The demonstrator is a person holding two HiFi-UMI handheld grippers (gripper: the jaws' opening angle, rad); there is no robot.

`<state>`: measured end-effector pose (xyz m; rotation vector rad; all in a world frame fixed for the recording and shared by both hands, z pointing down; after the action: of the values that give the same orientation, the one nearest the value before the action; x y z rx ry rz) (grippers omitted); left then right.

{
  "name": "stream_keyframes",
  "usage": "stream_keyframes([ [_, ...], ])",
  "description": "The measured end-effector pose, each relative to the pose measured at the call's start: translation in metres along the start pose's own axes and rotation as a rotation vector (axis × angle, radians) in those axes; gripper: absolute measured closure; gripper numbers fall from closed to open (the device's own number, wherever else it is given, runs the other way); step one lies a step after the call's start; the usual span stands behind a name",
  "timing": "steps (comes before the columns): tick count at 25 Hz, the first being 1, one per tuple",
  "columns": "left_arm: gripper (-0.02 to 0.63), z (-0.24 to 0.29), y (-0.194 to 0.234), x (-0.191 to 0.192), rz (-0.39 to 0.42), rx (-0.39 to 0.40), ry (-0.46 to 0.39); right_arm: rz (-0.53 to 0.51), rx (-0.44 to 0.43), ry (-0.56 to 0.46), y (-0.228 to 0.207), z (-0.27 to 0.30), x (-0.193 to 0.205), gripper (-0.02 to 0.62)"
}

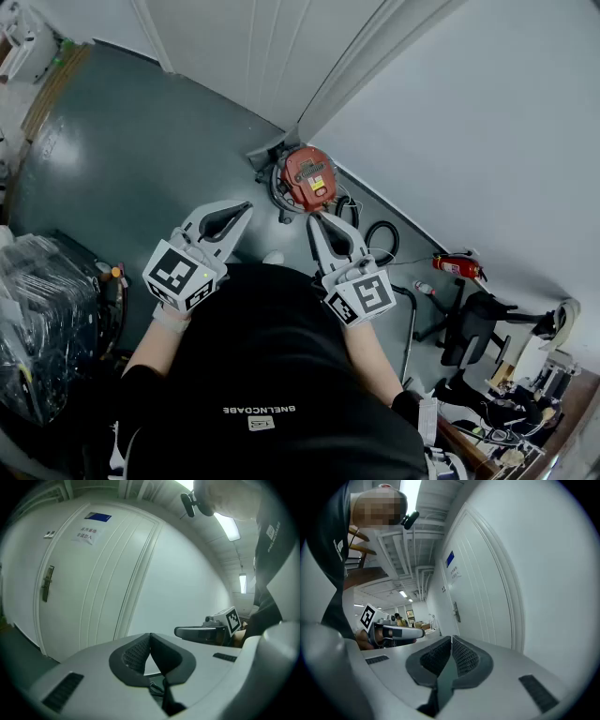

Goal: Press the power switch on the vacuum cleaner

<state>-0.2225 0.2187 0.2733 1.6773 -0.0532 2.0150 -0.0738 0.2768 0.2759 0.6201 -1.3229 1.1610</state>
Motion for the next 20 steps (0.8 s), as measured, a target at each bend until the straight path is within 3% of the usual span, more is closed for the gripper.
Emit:
stream_keyframes([
  [11, 0.592, 0.021, -0.018, 0.007, -0.019, -0.016, 0.024, 0.023, -0.013, -0.015, -0.021, -0.023, 0.001, 0.563],
  [20, 0.592, 0.047, -0.047, 0.021, -0.047, -0.063, 0.033, 0.055, 0.018, -0.011, -0.065, -0.069, 0.015, 0.563],
])
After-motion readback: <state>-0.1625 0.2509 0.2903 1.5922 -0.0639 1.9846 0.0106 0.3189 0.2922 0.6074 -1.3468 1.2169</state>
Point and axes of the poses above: the fingertips, and each gripper's own axes: z forward along the fingers, y to its left, x out of its underside, the point moved 4 cm from there along -z, backward along the fingers
